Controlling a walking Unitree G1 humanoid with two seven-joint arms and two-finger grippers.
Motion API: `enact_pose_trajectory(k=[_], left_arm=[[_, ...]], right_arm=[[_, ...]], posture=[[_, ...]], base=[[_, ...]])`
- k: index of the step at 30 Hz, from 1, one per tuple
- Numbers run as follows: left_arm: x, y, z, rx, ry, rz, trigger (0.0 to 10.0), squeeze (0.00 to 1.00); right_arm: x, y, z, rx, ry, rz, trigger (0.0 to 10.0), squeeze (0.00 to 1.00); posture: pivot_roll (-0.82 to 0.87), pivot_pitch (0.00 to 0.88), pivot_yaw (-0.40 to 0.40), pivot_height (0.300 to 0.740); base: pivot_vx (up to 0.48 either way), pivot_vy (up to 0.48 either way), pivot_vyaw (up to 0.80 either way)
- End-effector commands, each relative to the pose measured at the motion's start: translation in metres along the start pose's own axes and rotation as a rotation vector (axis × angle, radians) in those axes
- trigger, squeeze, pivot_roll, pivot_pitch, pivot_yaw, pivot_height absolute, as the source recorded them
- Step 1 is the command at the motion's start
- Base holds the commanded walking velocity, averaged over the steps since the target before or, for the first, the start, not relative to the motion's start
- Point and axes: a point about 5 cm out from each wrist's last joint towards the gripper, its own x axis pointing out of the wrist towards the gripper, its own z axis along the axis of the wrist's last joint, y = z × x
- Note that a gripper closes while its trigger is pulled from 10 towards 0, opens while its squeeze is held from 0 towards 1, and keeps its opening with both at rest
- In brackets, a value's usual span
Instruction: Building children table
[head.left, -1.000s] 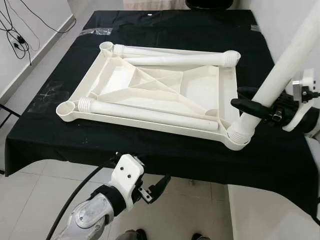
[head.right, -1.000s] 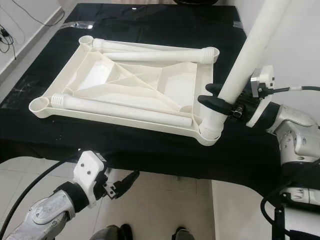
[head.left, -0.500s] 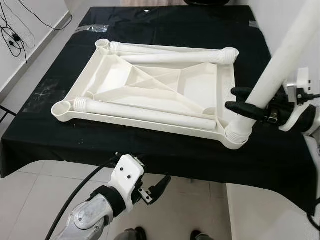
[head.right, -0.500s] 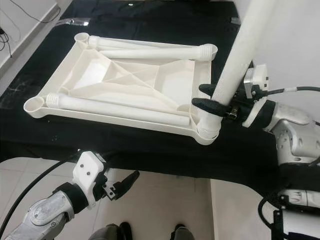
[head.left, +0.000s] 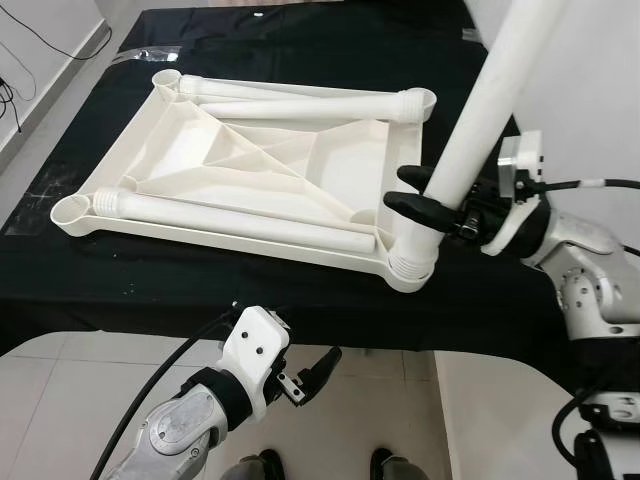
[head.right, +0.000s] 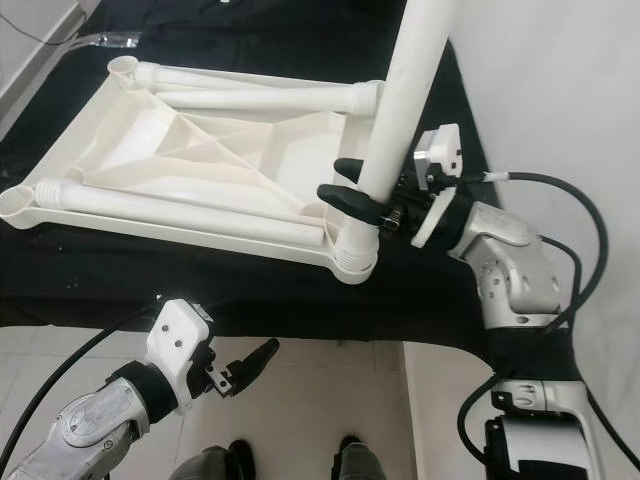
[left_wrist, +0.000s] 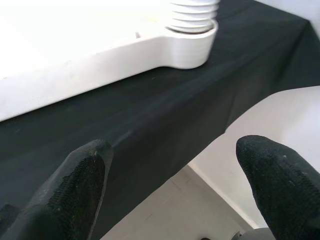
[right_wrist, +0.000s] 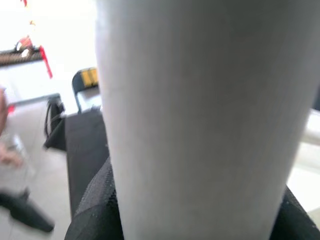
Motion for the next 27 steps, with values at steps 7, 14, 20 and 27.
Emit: enact_pose_trajectory(k=[7,14,20,27], left_arm=[[0.001,0.0,-0.005,0.002,0.027,0.004,10.0,0.0],[0.002,0.0,-0.005,0.005,0.024,0.006,10.0,0.0],[0.002,0.0,-0.004,0.006,0.019,0.006,10.0,0.0],[0.001,-0.002,-0.003,0.011,0.014,-0.009,10.0,0.0]], right_arm=[[0.029,0.022,-0.006,-0.023,0.017,0.033,10.0,0.0],[0.018,0.01,0.004,-0.083,0.045,0.016,10.0,0.0],[-0.002,0.005,0.01,-0.103,0.091,0.091,10.0,0.0],[-0.024,0.009,0.002,-0.053,0.162,0.194,10.0,0.0]], posture=[[0.01,0.274,0.004,0.74],[0.01,0.272,0.0,0.74],[0.0,0.273,-0.007,0.74],[0.01,0.28,0.0,0.74]], base=[[0.0,0.0,0.0],[0.0,0.0,0.0],[0.0,0.0,0.0],[0.0,0.0,0.0]])
